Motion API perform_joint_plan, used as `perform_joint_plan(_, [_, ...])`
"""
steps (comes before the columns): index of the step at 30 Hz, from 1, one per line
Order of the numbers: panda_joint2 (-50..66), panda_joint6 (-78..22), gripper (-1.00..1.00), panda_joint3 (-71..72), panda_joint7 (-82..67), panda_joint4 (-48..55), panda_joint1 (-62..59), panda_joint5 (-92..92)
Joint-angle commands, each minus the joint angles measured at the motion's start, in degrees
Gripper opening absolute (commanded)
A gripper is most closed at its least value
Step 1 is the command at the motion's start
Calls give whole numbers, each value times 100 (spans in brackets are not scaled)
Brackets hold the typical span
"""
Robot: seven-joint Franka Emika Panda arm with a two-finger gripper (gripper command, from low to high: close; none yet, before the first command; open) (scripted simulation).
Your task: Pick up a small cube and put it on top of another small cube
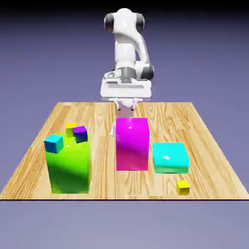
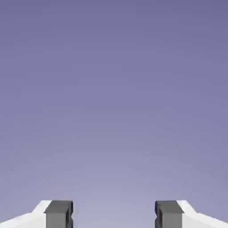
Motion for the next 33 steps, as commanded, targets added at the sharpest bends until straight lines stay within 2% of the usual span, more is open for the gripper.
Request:
perform_joint_plan(1, [208,-143,0,108,100,152,-27,-65])
perform_joint_plan(33, [6853,-4722,0,3547,3281,5015,-892,-2148])
